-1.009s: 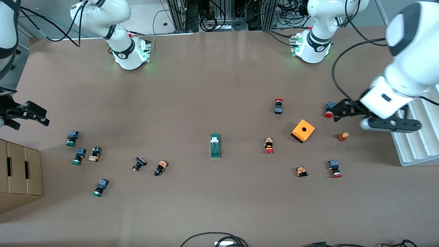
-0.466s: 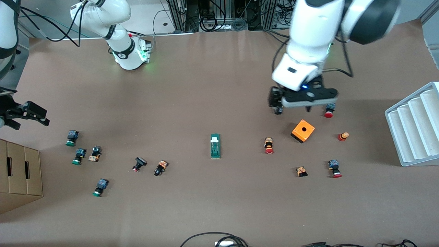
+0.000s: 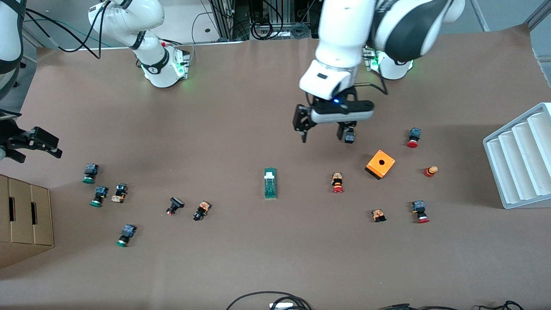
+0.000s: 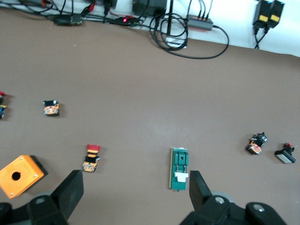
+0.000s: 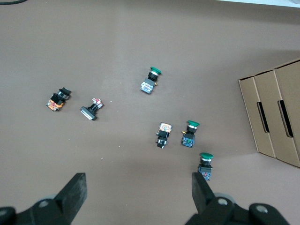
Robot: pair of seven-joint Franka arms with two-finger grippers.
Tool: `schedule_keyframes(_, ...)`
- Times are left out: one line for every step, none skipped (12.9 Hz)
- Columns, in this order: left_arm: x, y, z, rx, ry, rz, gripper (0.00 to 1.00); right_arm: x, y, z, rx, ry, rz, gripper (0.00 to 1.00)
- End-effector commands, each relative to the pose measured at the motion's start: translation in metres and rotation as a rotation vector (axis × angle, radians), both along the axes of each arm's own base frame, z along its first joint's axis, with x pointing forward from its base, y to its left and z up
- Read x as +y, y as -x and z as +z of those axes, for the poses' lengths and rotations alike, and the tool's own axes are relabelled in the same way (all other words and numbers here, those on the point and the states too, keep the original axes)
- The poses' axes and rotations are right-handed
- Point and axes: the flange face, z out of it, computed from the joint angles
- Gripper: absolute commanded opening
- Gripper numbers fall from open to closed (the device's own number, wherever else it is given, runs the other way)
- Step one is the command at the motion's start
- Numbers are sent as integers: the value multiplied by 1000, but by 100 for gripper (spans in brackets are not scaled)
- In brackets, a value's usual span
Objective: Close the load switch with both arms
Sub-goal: 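Move the left gripper over the green load switch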
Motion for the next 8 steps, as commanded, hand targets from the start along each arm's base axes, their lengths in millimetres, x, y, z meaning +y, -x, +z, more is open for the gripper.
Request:
schedule_keyframes(-22, 30, -20, -65, -39, 26, 100, 0, -1, 4, -10, 24, 7, 100)
schedule_keyframes(-36, 43, -33, -96, -52, 28, 100, 0, -1, 4, -10, 24, 7, 100)
schedule_keyframes(-46, 54, -50, -125, -46, 44, 100, 0, -1, 4, -10, 24, 7, 100)
schedule_keyframes(-57, 67, -67, -150, -31, 67, 100, 0, -1, 4, -10, 24, 7, 100)
schedule_keyframes(-64, 78, -83, -197, -42, 84, 100, 0, -1, 5, -10, 22, 7, 100)
schedule_keyframes(-72, 92, -98, -249, -48, 101, 100, 0, -1, 4, -10, 24, 7, 100)
schedule_keyframes(-83, 103, -112, -292, -29, 132, 100, 0, -1, 5, -10, 22, 7, 100)
schedule_keyframes(-93, 111, -125, -332, -9, 158, 100, 0, -1, 4, -10, 24, 7, 100)
